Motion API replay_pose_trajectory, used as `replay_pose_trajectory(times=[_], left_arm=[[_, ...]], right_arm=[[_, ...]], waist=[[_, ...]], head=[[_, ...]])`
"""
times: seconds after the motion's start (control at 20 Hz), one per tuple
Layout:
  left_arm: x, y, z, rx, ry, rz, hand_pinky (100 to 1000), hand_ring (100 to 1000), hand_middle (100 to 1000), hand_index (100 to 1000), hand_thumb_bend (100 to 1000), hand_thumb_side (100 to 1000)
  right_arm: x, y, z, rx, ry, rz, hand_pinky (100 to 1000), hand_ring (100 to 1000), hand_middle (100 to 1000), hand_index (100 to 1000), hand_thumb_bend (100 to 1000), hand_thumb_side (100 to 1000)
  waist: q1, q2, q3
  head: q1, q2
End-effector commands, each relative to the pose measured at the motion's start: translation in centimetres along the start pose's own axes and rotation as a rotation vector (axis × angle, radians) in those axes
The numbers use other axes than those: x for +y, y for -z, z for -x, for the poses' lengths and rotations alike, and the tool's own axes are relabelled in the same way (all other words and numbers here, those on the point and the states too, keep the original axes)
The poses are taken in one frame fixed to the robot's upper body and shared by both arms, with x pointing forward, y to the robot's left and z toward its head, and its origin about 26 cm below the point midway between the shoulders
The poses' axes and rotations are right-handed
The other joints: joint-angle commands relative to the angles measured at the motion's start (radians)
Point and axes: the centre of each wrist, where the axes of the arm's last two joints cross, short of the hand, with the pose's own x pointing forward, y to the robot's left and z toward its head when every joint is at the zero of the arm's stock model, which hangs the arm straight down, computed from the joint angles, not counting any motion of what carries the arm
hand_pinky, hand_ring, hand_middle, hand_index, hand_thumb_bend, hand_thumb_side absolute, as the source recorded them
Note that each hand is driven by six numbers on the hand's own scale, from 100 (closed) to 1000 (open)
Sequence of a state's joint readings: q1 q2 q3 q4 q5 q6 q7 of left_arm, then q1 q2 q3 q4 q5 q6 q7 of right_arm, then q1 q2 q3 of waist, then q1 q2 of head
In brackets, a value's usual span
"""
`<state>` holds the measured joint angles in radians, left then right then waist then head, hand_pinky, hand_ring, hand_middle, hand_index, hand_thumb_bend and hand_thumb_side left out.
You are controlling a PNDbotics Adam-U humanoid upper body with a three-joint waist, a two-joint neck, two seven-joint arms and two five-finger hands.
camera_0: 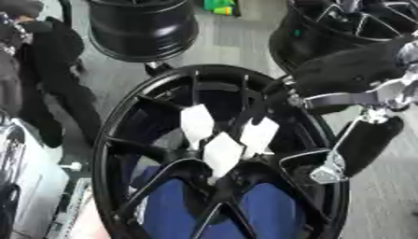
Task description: Pull the pin out of the wheel hub.
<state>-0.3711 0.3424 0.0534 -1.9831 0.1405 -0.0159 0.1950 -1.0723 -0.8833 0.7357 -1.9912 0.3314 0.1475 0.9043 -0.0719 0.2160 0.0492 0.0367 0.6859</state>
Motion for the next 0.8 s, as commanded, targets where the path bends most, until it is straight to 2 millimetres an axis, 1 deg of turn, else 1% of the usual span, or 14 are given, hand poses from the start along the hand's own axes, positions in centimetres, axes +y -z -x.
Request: replay_pose_trajectory(times=[0.05,0.25,0.4,0.5,0.65,0.8], left_arm=[[0.4,0.6,-0.9,-0.035,0.011,0.000,660,720,498,799,100,723],[0.3,0.7,-1.0,-0.039,0.008,-0.006,660,720,499,798,100,721],[0.3,0.7,-1.0,-0.039,0.009,-0.008,661,719,499,798,100,721],[0.3,0.7,-1.0,-0.039,0.009,-0.008,661,719,499,799,100,721],[0.3,0.7,-0.9,-0.037,0.009,-0.007,661,720,499,798,100,720],[0.3,0.7,-1.0,-0.037,0.009,-0.008,661,720,499,798,100,720]], right_arm=[[-0.6,-1.0,0.2,0.031,-0.011,0.025,908,920,892,887,405,372],[-1.1,-2.1,0.8,0.062,0.062,0.061,909,918,890,885,396,357],[-1.4,-2.4,0.9,0.071,0.104,0.067,911,917,888,885,406,338],[-1.5,-2.5,0.9,0.068,0.120,0.069,911,917,887,885,404,330],[-1.9,-2.6,0.8,0.057,0.133,0.074,910,914,884,882,371,327],[-2.2,-2.7,0.7,0.047,0.150,0.083,910,912,881,879,352,327]], waist=[[0.006,-0.015,0.000],[0.004,-0.018,0.003],[0.001,-0.022,0.002],[0.000,-0.023,0.001],[-0.001,-0.025,0.000],[-0.001,-0.027,0.000]], head=[[-0.003,-0.002],[-0.018,0.016],[-0.022,0.031],[-0.025,0.036],[-0.026,0.037],[-0.036,0.047]])
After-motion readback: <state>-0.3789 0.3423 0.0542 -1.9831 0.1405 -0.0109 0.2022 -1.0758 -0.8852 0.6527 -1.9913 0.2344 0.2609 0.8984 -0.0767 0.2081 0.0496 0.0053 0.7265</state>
